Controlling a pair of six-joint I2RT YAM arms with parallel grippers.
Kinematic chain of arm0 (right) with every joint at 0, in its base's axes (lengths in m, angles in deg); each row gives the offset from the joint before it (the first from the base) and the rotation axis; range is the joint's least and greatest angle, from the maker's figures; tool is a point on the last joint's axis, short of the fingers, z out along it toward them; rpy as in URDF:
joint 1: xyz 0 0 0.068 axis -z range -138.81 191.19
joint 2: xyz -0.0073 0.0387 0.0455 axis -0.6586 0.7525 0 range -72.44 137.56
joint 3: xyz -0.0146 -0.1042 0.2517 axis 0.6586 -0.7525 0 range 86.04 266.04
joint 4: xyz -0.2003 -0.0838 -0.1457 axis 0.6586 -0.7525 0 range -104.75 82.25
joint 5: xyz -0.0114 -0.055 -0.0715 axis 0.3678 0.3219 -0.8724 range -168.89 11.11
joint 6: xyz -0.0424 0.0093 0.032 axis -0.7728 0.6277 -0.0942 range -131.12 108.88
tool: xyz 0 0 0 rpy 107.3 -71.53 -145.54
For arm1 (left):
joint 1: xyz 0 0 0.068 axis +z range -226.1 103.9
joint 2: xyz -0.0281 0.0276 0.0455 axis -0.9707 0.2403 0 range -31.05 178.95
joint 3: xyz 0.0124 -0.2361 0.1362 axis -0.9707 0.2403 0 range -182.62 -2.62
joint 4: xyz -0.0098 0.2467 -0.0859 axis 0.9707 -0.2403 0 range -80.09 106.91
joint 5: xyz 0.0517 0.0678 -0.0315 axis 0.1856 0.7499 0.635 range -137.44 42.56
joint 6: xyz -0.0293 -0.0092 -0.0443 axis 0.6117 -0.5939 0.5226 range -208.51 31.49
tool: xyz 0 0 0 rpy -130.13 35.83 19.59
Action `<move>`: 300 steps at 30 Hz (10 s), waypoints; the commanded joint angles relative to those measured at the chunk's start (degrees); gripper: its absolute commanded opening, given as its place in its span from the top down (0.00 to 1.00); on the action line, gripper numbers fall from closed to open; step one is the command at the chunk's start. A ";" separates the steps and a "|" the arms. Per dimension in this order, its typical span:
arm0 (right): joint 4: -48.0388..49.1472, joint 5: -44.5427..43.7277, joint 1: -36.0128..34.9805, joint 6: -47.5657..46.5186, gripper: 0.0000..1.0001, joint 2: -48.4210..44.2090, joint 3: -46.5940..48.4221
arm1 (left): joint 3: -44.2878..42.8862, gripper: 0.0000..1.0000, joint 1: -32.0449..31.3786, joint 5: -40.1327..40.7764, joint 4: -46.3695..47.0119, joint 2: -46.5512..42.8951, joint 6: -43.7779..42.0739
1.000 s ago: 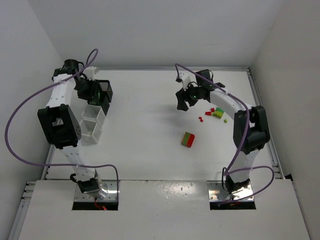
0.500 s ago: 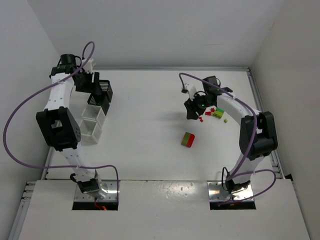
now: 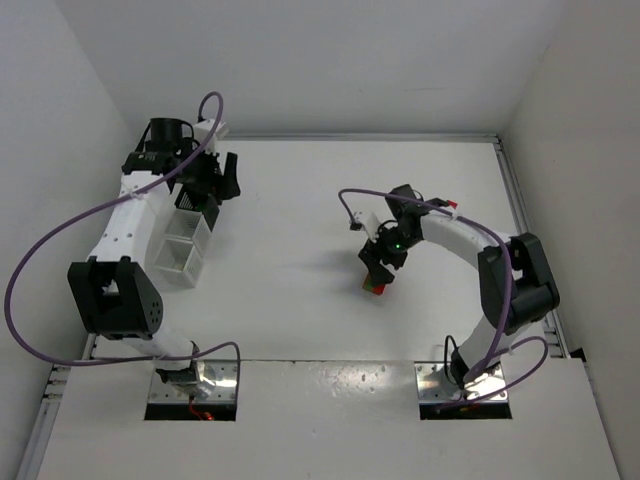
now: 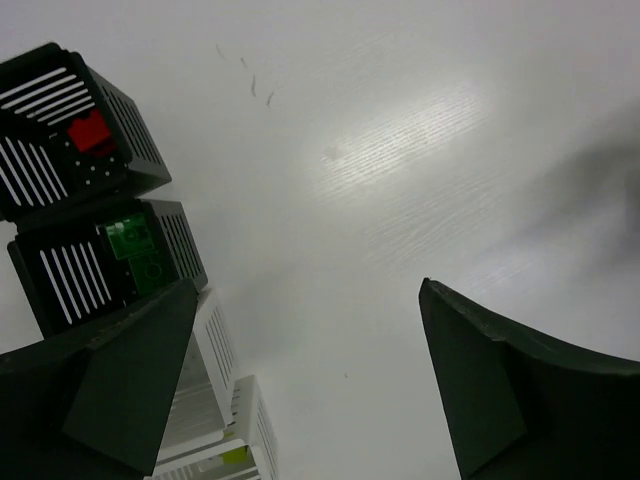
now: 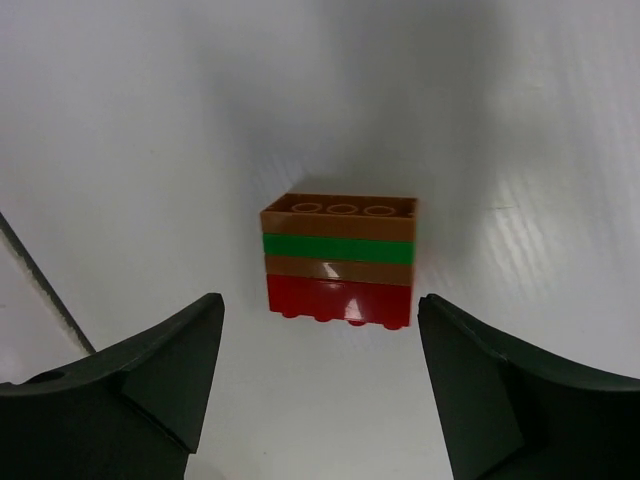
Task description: Sort the legos into containers by color
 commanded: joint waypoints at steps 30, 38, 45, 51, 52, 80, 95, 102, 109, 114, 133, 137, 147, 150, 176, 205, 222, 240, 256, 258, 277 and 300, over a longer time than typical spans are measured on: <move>11.05 -5.70 -3.41 4.45 0.50 4.47 -6.00 | 14.06 0.00 -1.06 -1.86 11.08 -9.56 5.75; 10.08 5.90 -3.94 4.71 0.86 -2.11 0.49 | 14.14 0.16 -0.44 -21.72 9.21 -2.27 13.98; 16.83 11.89 -8.15 18.59 0.94 1.92 14.29 | 12.73 0.22 -6.75 -30.78 12.71 5.03 24.79; 17.47 10.66 -12.73 19.48 0.96 4.57 19.58 | 12.73 0.24 -9.49 -35.09 16.15 7.41 29.55; 17.47 10.66 -13.51 19.48 0.96 4.57 20.19 | 12.73 0.24 -10.02 -35.09 16.76 7.41 30.16; 17.47 7.58 -15.80 18.87 0.97 5.01 21.25 | 13.00 0.40 -13.89 -42.57 18.00 8.46 29.99; 18.17 6.52 -15.80 18.87 0.97 4.48 20.72 | 12.47 0.48 -15.03 -43.71 18.00 9.52 29.99; 18.17 6.52 -15.80 18.87 0.97 4.48 20.72 | 12.47 0.54 -15.56 -43.71 18.00 10.05 29.46; 18.70 5.92 -15.80 18.34 1.00 3.96 19.58 | 11.94 0.76 -15.56 -43.71 17.47 10.05 28.41; 18.70 4.77 -15.80 17.81 1.00 2.81 16.85 | 11.94 0.81 -10.82 -43.71 18.08 8.91 28.50; 16.33 2.57 -14.75 14.56 1.00 2.02 11.40 | 8.79 0.89 4.74 -38.72 15.64 5.57 26.49; 15.71 2.57 -14.75 14.03 1.00 2.02 11.40 | 5.18 0.90 9.74 -24.05 5.62 1.88 18.23; 15.71 3.10 -15.28 14.03 1.00 3.68 13.25 | 9.48 0.90 21.09 -7.59 -5.03 -3.13 8.02; 15.19 4.15 -15.28 14.03 1.00 4.30 14.57 | 11.58 0.88 21.09 -5.57 -3.63 -3.75 8.54; 17.02 6.25 -15.28 15.18 1.00 4.30 16.77 | 11.86 0.35 20.57 -18.72 4.11 -2.34 13.03; 19.67 1.52 -22.13 16.85 1.00 6.41 25.38 | 6.67 0.33 -7.12 -44.59 -0.99 7.32 13.29; 19.67 0.99 -22.13 16.24 1.00 6.85 24.68 | 7.20 0.67 -6.08 -44.06 -0.99 7.32 12.76; 19.14 -2.44 -20.90 15.09 1.00 2.02 15.53 | -4.84 0.71 10.37 -27.83 3.66 10.58 16.71; 19.14 -2.44 -20.38 14.56 1.00 2.54 16.58 | -2.74 0.67 12.83 -0.65 11.93 10.05 21.03; 19.14 -2.44 -20.38 14.56 1.00 3.07 16.59 | -2.73 0.67 12.83 1.63 11.93 10.05 21.03; 19.14 -2.44 -20.38 15.09 1.00 4.13 18.69 | 2.71 0.34 13.45 3.26 13.60 9.35 19.97; 28.73 0.72 -21.52 22.38 1.00 5.80 23.01 | 13.00 0.32 -4.04 -40.71 11.23 3.37 23.49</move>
